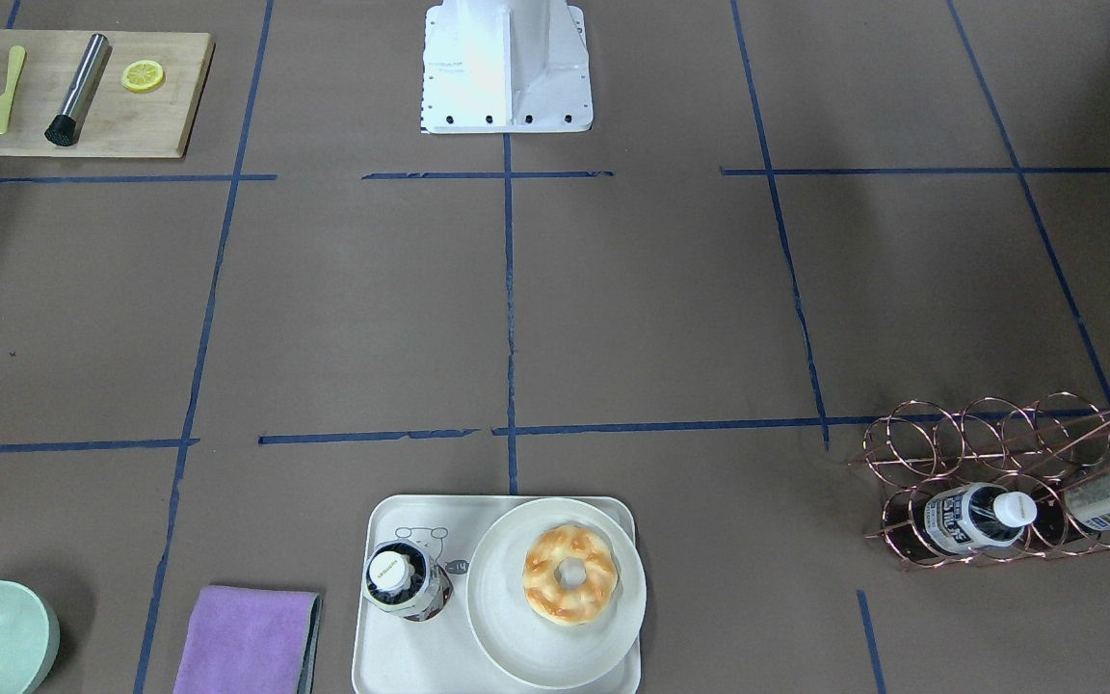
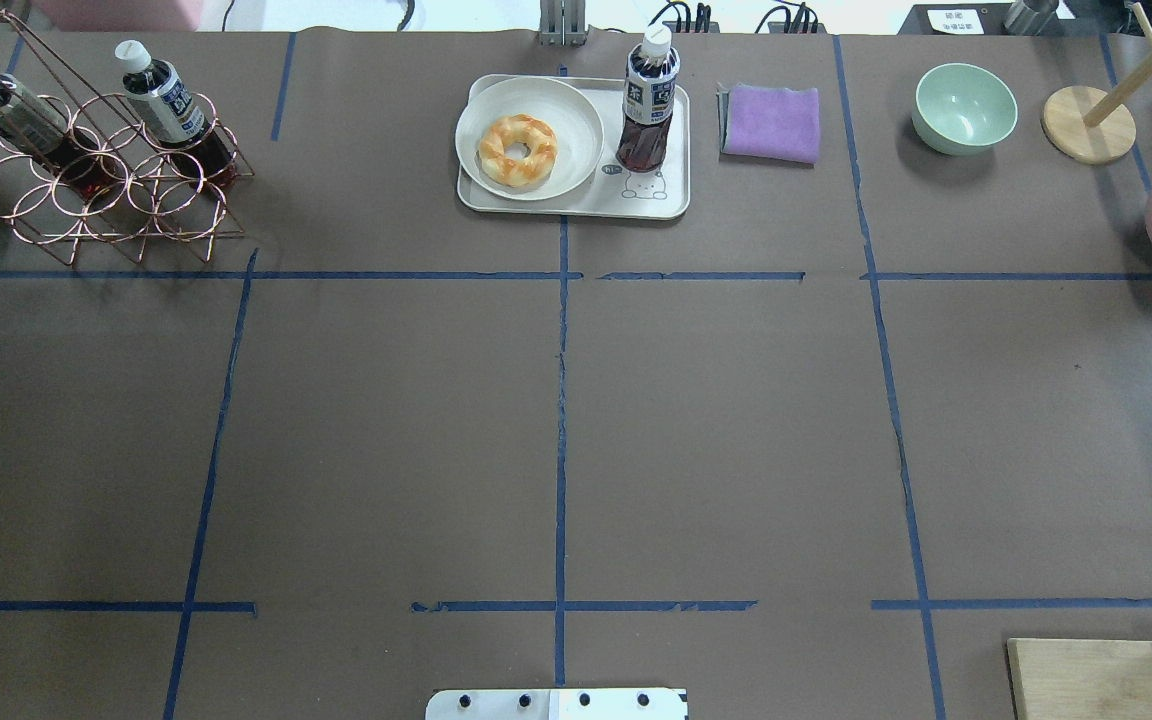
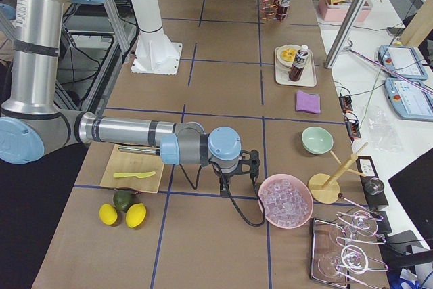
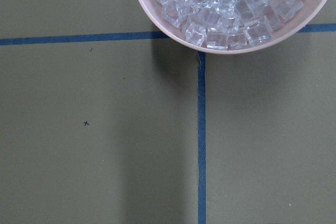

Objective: Place tea on tray

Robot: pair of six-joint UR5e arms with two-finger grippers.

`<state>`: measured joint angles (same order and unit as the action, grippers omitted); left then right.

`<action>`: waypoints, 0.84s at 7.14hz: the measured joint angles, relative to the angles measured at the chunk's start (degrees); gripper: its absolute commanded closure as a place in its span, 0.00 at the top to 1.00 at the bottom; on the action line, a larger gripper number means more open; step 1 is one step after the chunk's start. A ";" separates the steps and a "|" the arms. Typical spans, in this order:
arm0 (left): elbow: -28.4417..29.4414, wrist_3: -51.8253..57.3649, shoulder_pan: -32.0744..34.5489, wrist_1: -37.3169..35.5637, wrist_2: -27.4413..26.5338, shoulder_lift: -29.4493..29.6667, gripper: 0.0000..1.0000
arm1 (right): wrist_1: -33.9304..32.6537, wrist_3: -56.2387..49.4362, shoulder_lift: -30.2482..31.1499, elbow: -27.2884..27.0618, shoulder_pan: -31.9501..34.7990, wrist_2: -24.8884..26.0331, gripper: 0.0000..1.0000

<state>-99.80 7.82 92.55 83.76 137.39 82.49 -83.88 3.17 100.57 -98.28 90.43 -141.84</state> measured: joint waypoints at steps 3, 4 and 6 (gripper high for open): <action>-0.04 0.00 0.00 0.00 0.07 0.06 1.00 | 0.05 -0.09 -0.05 0.10 0.67 0.00 1.00; -0.07 0.00 0.00 0.00 0.07 0.04 1.00 | 0.07 -0.09 -0.08 0.10 0.69 0.04 1.00; -0.10 0.00 0.00 0.00 0.07 0.09 1.00 | 0.09 -0.06 -0.11 0.10 0.74 0.03 1.00</action>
<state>-99.90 7.82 92.55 83.76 137.46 82.58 -83.78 3.11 100.46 -98.18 91.17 -141.81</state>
